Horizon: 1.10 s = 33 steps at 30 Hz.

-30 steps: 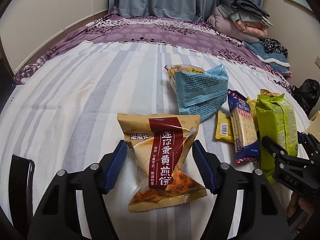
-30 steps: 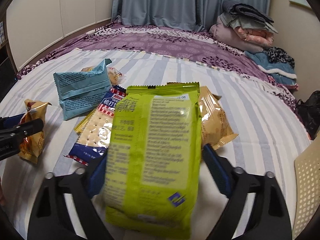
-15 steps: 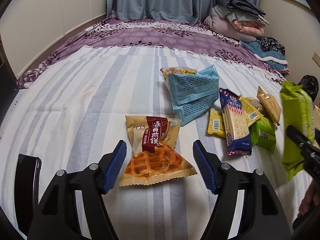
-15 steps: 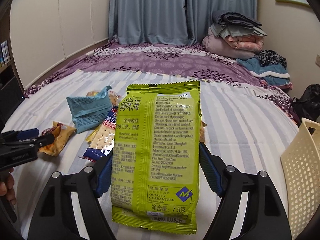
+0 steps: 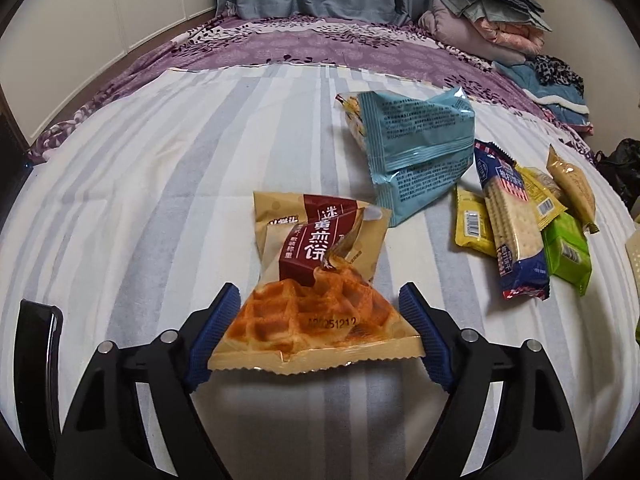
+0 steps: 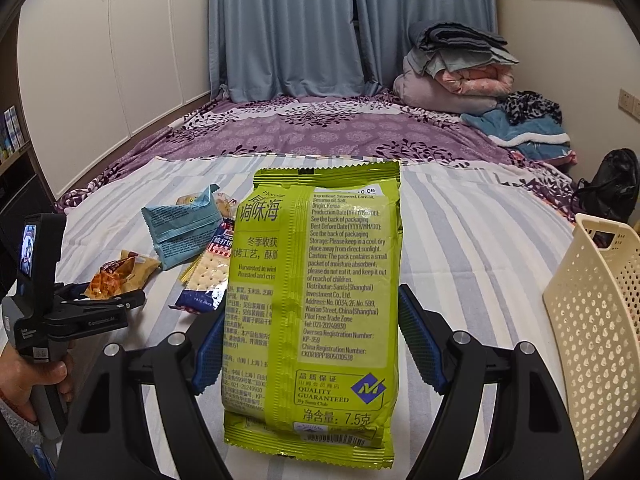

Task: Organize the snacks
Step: 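Carry both bags to the beige basket while the right tool releases the green bag inside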

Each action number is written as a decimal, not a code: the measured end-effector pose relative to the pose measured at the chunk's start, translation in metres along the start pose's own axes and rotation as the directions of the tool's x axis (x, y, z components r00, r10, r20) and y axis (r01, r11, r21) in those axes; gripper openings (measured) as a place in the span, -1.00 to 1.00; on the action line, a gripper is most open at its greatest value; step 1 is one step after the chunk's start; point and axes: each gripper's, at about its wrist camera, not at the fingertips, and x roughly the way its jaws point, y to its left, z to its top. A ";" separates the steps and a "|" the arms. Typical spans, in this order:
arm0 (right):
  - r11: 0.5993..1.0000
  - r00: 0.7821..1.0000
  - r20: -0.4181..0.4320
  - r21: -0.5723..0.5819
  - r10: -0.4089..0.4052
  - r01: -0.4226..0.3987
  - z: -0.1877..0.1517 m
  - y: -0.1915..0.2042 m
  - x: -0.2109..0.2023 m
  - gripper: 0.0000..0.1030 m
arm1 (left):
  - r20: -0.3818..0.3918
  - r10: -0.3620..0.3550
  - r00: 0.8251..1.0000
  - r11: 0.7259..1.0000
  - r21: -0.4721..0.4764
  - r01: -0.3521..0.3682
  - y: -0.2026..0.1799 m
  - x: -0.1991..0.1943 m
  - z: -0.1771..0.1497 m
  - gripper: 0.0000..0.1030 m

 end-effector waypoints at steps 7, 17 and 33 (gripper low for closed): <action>1.000 1.000 0.028 0.029 -0.013 0.012 0.000 -0.008 -0.011 0.47 | 0.047 -0.004 0.999 1.000 0.001 0.004 0.005 -0.023 -0.006 0.26; 0.998 0.997 0.072 0.063 -0.013 0.009 -0.002 -0.021 -0.031 0.47 | 0.111 -0.015 0.994 1.000 0.028 0.012 -0.001 -0.068 -0.005 0.26; 0.982 0.987 0.145 0.181 -0.074 0.047 -0.010 -0.076 -0.069 0.47 | 0.155 -0.064 0.986 0.990 0.138 0.043 -0.051 -0.107 -0.001 0.25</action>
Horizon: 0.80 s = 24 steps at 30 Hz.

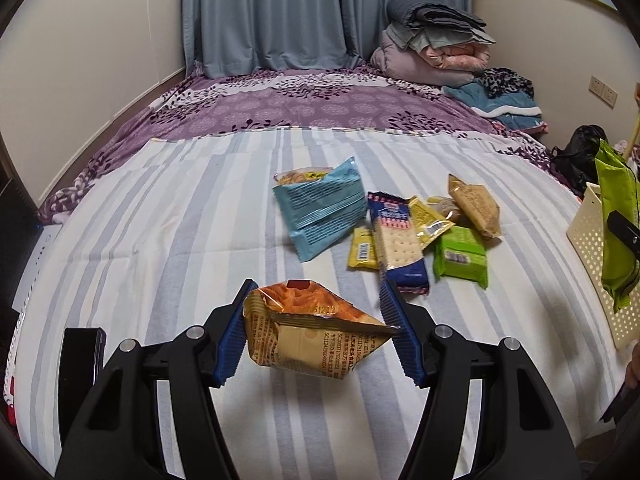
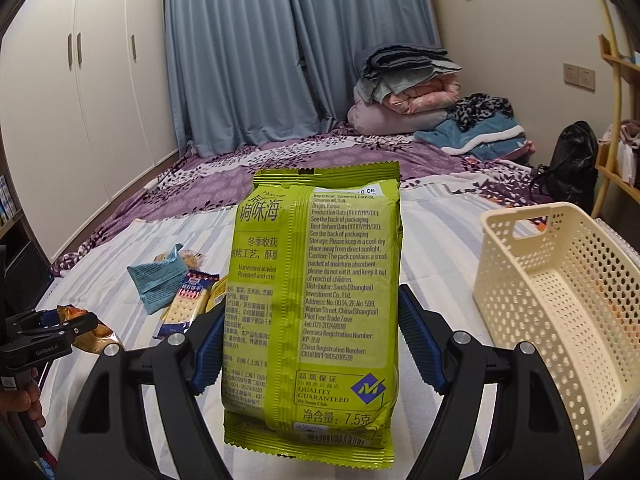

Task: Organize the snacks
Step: 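Carry both bags to the beige basket while the right tool releases the green bag inside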

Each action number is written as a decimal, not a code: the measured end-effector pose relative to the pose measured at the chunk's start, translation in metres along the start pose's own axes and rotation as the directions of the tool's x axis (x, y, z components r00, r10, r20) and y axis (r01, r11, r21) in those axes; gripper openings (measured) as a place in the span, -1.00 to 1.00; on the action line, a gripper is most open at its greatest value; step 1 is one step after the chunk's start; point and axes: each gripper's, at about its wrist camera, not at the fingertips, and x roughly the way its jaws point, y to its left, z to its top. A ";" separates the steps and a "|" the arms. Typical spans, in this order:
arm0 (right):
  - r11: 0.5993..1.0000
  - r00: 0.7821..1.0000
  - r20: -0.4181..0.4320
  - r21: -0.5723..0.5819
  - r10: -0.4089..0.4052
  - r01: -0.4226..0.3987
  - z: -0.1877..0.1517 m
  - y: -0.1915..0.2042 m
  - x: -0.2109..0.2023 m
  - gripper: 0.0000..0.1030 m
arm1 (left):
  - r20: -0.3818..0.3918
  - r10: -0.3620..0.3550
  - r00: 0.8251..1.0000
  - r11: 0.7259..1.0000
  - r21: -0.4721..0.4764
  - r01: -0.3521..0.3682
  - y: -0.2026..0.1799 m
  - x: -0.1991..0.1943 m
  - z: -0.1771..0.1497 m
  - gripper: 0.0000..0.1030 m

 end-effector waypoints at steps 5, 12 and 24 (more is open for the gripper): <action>0.999 0.999 0.035 0.045 -0.026 0.025 0.005 -0.022 -0.014 0.47 | 0.018 -0.020 1.000 0.999 0.047 0.019 -0.021 -0.012 0.008 0.25; 0.992 0.995 0.073 0.114 -0.070 0.062 0.007 -0.056 -0.034 0.47 | 0.028 -0.057 0.998 0.993 0.106 0.054 -0.052 -0.023 0.018 0.25; 0.950 0.968 0.086 0.231 -0.236 0.211 -0.004 -0.143 -0.070 0.48 | 0.005 -0.166 0.986 0.954 0.254 0.159 -0.129 -0.036 0.037 0.25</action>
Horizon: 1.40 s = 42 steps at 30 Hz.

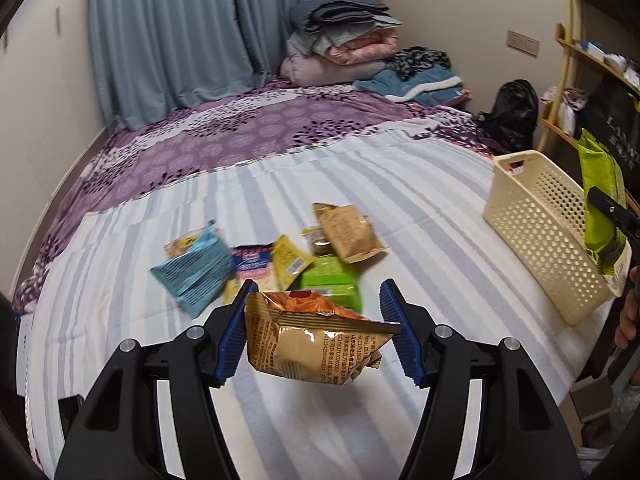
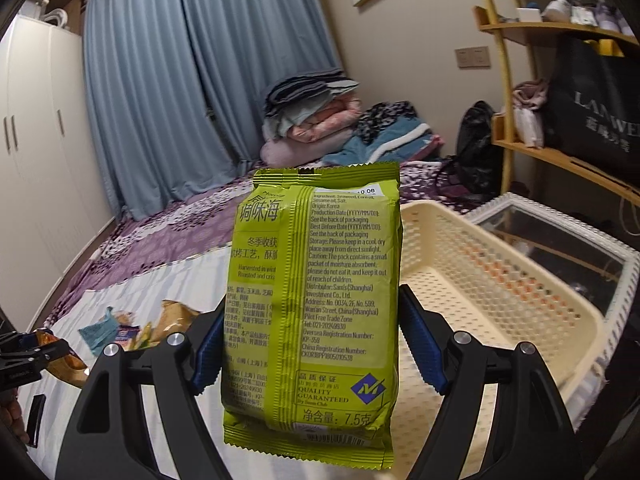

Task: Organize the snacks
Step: 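Carry both bags to the beige basket while the right tool releases the green bag inside, then lower the waffle bag into the beige basket and open the left tool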

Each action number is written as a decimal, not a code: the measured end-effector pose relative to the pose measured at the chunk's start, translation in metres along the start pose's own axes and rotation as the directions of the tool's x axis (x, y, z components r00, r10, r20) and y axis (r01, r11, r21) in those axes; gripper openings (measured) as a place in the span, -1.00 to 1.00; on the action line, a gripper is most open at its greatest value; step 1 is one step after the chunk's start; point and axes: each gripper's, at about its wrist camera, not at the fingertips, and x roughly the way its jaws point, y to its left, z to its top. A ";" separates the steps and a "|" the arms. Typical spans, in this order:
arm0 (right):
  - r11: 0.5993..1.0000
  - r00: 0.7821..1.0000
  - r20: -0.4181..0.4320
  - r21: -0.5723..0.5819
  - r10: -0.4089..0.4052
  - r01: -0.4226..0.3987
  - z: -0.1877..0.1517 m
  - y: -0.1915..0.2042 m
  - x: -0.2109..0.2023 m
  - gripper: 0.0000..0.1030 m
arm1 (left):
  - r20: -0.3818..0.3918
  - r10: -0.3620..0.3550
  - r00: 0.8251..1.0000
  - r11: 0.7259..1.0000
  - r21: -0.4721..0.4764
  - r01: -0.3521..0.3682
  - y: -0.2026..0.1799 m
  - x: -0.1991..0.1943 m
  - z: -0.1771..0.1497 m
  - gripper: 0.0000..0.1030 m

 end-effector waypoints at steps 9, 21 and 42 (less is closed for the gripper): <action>0.989 0.992 -0.027 0.083 -0.124 0.126 -0.001 -0.063 0.003 0.51 | -0.010 -0.112 0.994 0.987 0.118 0.113 -0.067 0.006 0.026 0.25; 0.969 0.973 0.049 0.108 -0.227 0.221 -0.008 -0.096 -0.017 0.83 | -0.037 -0.266 0.963 0.939 0.215 0.267 -0.146 0.004 0.068 0.25; 0.930 0.944 0.033 0.184 -0.329 0.318 -0.019 -0.142 -0.035 0.83 | -0.113 -0.528 0.841 0.777 0.335 0.533 -0.301 0.009 0.102 0.25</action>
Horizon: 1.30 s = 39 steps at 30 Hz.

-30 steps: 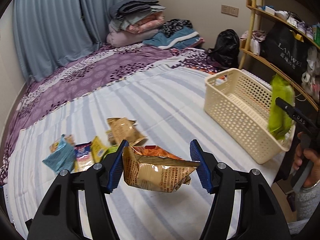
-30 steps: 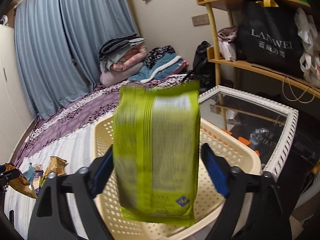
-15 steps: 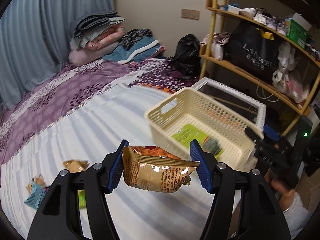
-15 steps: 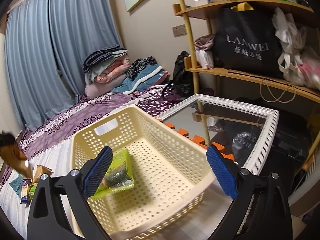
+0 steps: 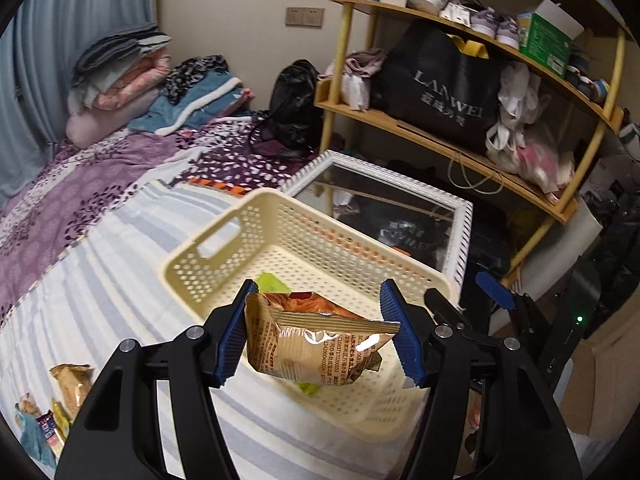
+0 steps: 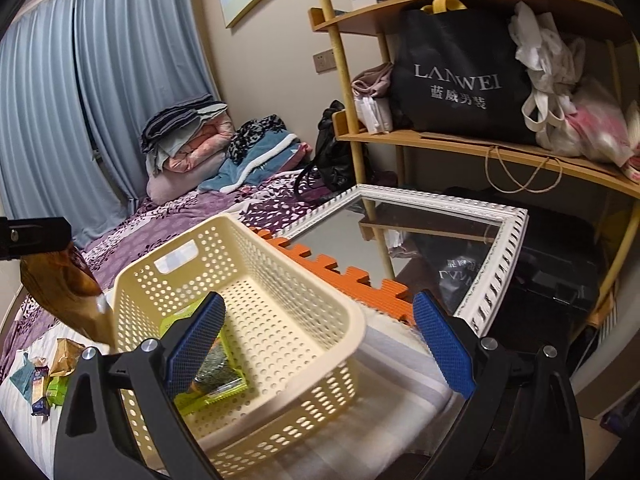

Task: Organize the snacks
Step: 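Lower the waffle bag into the beige basket and open the left tool, then move both tools back over the remaining snacks on the bed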

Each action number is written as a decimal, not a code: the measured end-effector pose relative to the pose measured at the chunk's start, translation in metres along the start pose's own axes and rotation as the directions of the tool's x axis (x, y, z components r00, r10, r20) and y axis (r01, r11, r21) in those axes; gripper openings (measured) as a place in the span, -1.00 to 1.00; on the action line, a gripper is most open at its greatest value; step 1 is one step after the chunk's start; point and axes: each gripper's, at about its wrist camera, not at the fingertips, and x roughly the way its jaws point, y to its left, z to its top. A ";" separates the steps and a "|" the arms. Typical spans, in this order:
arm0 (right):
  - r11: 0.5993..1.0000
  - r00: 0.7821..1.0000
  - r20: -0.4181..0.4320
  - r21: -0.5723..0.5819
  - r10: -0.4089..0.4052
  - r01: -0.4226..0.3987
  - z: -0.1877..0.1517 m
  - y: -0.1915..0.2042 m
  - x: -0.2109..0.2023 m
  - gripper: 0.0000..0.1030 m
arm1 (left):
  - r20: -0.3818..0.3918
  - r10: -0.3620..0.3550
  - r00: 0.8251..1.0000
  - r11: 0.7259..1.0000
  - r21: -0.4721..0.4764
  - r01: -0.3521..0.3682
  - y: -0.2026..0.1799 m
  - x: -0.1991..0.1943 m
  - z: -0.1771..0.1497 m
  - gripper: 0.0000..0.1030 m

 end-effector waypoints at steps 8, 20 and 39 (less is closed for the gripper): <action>1.000 1.000 -0.011 0.014 -0.012 0.012 -0.001 -0.007 0.003 0.83 | -0.042 -0.037 0.998 0.999 0.018 0.038 -0.016 0.017 -0.008 0.25; 0.999 1.000 -0.011 0.031 -0.027 0.027 -0.001 -0.009 0.003 0.83 | -0.065 0.056 0.996 0.998 0.041 -0.053 -0.019 0.022 -0.012 0.89; 1.000 1.000 0.004 0.013 -0.014 0.014 0.003 0.001 -0.005 0.84 | -0.037 0.175 0.984 0.983 0.058 -0.173 -0.006 0.011 -0.016 0.92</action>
